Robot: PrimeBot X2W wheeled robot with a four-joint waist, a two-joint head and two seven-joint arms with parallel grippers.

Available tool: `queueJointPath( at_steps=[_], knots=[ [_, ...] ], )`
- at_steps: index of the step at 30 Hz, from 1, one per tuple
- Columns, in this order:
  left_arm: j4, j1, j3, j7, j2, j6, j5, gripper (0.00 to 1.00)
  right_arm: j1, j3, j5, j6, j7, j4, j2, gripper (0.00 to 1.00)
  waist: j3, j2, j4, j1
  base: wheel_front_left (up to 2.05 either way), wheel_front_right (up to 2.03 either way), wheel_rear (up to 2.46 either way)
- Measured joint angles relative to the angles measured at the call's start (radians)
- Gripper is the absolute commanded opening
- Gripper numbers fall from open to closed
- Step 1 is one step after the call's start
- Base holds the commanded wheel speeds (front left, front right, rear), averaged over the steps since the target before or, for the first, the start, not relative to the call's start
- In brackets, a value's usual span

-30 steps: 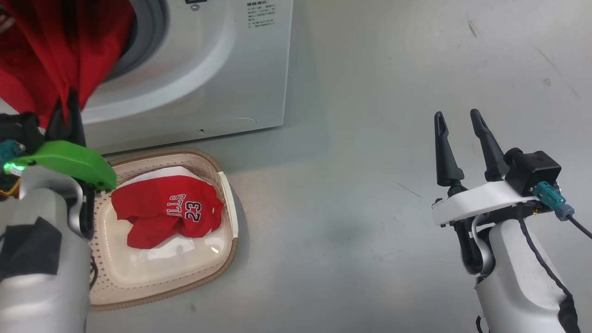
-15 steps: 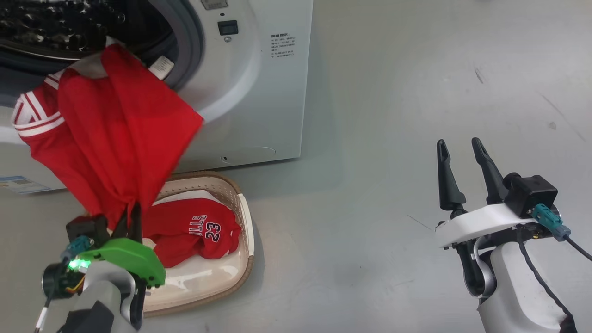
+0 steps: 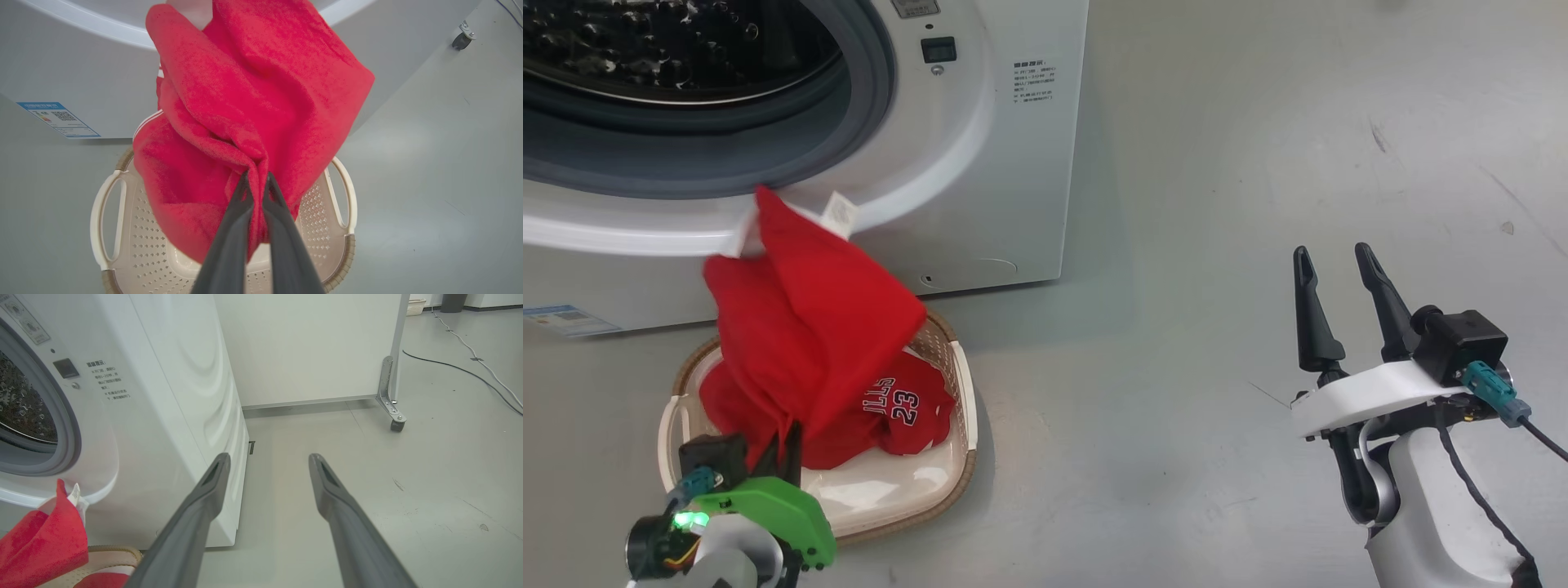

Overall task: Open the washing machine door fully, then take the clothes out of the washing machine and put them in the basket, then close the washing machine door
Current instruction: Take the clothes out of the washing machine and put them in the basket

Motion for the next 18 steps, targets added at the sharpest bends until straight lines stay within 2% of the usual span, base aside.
queueJointPath(
  at_steps=[11, 18],
  knots=[
    [0.06, 0.027, -0.015, 0.0, -0.007, 0.0, -0.005, 0.0, 0.0, -0.007, -0.011, 0.0, 0.0, -0.018, 0.0, 1.0, 0.046, 0.0, -0.006, 0.0, 0.0, 0.0, 0.0],
    [0.067, -0.012, -0.022, 0.0, -0.007, 0.002, -0.013, 0.0, -0.004, -0.01, -0.017, 0.001, 0.0, -0.032, 0.0, 1.0, 0.09, 0.0, -0.011, 0.0, 0.0, 0.0, 0.0]
  ],
)
